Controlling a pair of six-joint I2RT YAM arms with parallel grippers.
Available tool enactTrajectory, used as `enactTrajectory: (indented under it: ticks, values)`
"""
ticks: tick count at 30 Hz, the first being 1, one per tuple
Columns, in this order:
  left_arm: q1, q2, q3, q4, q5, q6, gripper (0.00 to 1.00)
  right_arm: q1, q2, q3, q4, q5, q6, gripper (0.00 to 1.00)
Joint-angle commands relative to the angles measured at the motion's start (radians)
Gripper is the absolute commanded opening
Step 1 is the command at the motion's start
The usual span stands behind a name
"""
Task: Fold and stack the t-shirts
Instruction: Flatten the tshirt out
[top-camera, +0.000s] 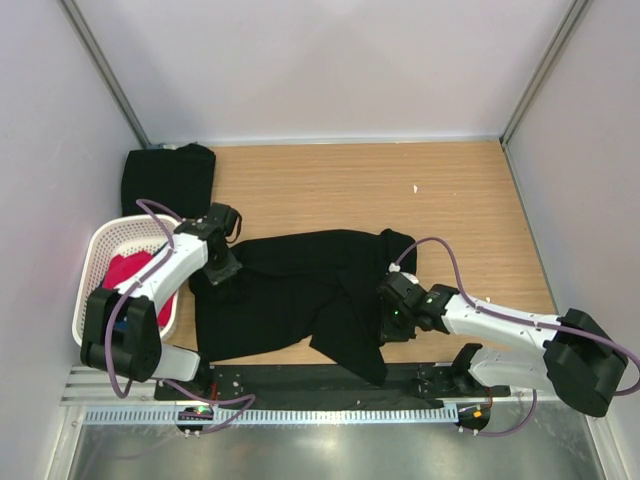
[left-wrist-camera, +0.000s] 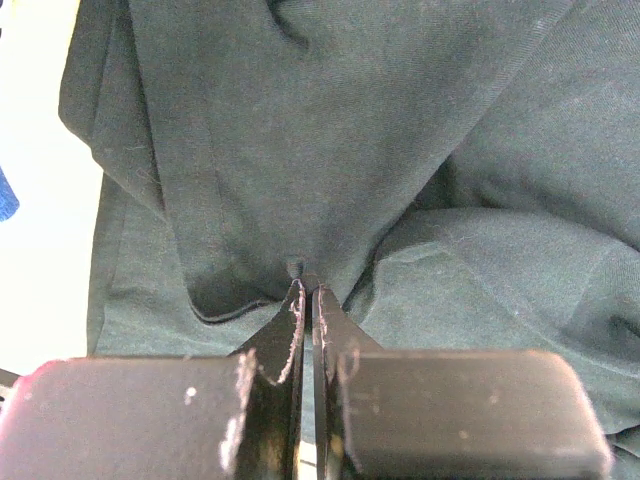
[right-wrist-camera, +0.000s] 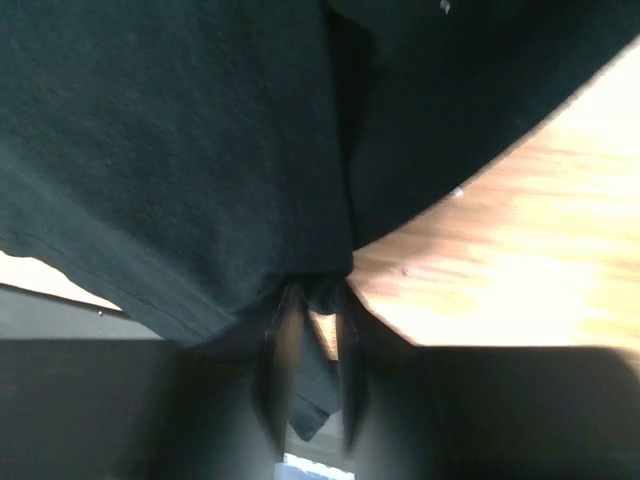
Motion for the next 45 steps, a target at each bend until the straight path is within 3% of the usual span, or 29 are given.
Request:
enactTrajectory:
  ticks: [1, 3, 7, 12, 18, 21, 25, 27, 32, 36, 45]
  values:
    - [0.004, 0.007, 0.036, 0.008, 0.001, 0.005, 0.00, 0.007, 0.041, -0.055, 0.040, 0.033, 0.001, 0.20]
    - [0.002, 0.009, 0.042, 0.005, -0.006, 0.008, 0.00, 0.007, 0.035, -0.046, 0.017, 0.034, 0.004, 0.01]
    - [0.002, 0.016, 0.111, -0.018, -0.031, 0.045, 0.00, 0.007, -0.011, 0.045, -0.123, 0.085, -0.010, 0.01]
    - [0.005, 0.038, 0.243, -0.041, -0.059, 0.129, 0.00, 0.007, -0.019, 0.355, -0.276, 0.230, -0.085, 0.01]
    - [0.028, 0.067, 0.483, -0.026, -0.056, 0.241, 0.00, -0.027, 0.139, 0.771, -0.370, 0.494, -0.249, 0.01]
    - [0.041, 0.075, 0.594, 0.032, -0.066, 0.316, 0.00, -0.091, 0.215, 0.961, -0.319, 0.570, -0.390, 0.01]
    - [0.065, 0.066, 0.666, 0.129, -0.027, 0.449, 0.00, -0.214, 0.289, 1.151, -0.088, 0.533, -0.566, 0.01]
    - [0.074, 0.030, 0.677, 0.195, -0.003, 0.499, 0.00, -0.261, 0.372, 1.297, -0.055, 0.537, -0.625, 0.01]
    - [0.116, -0.010, 0.739, 0.234, 0.018, 0.438, 0.00, -0.327, 0.522, 1.639, -0.091, 0.500, -0.766, 0.01]
    - [0.140, -0.079, 0.725, 0.292, 0.033, 0.361, 0.00, -0.361, 0.555, 1.759, -0.086, 0.548, -0.820, 0.01]
    - [0.151, -0.198, 0.815, 0.344, 0.052, 0.353, 0.00, -0.366, 0.406, 1.857, 0.002, 0.593, -0.922, 0.01]
